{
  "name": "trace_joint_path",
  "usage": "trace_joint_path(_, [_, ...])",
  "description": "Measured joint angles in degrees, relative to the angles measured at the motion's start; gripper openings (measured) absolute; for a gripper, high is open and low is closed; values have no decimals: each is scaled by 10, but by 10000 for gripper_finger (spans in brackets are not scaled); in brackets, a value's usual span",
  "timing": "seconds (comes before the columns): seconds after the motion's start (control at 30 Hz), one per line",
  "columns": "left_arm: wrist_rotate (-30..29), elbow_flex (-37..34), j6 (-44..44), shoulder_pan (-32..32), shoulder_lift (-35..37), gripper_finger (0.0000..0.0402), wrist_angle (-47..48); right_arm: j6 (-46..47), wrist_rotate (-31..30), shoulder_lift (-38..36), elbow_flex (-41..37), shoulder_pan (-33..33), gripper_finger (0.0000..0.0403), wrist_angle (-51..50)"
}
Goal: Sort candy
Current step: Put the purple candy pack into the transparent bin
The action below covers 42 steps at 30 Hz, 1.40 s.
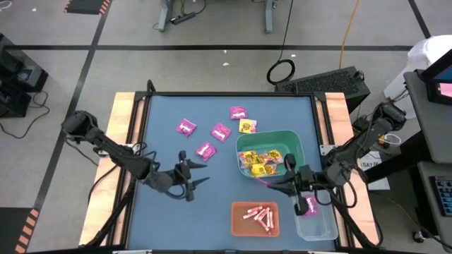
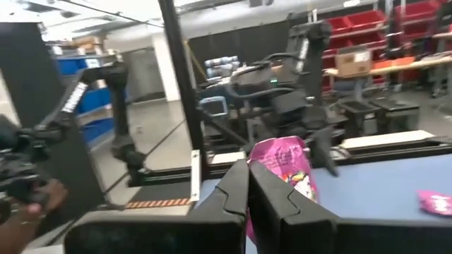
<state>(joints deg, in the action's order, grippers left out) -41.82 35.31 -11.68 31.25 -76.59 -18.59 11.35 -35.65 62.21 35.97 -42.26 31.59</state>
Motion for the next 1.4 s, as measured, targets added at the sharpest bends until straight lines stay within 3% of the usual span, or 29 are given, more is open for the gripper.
trace_joint_path(0.23, [-1, 0, -14, -38, -38, 219, 6, 75, 0, -54, 0, -75, 0, -128])
trace_joint_path(0.7, [0, 0, -19, -47, -67, 219, -24, 412, 2, -148, 0, -195, 0, -462])
trace_joint_path(1.0, [-1, 0, -131, -76, -67, 219, 72, 645, 122, -138, 0, -217, 0, -649])
trace_joint_path(1.17, [-1, 0, -204, -96, -67, 219, 154, 710, 178, -102, 0, -217, 0, -683])
trace_joint_path(1.4, [15, 0, -210, -110, -67, 219, 170, 796, 258, -31, 0, -216, 1, -705])
